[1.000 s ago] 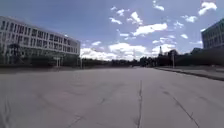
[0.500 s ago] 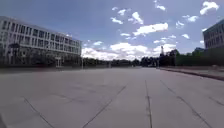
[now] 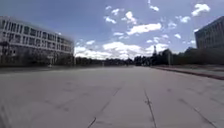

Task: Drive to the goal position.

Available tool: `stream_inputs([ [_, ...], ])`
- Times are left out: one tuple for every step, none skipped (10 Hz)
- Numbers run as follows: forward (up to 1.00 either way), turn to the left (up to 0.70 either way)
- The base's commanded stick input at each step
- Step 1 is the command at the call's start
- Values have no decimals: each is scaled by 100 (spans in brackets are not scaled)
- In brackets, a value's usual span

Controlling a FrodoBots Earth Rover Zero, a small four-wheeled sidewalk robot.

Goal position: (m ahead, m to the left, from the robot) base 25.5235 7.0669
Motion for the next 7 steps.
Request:
stream_inputs([
  [70,0],
  [70,0],
  [70,4],
  [70,-17],
  [70,-34],
  [70,-14],
  [70,5],
])
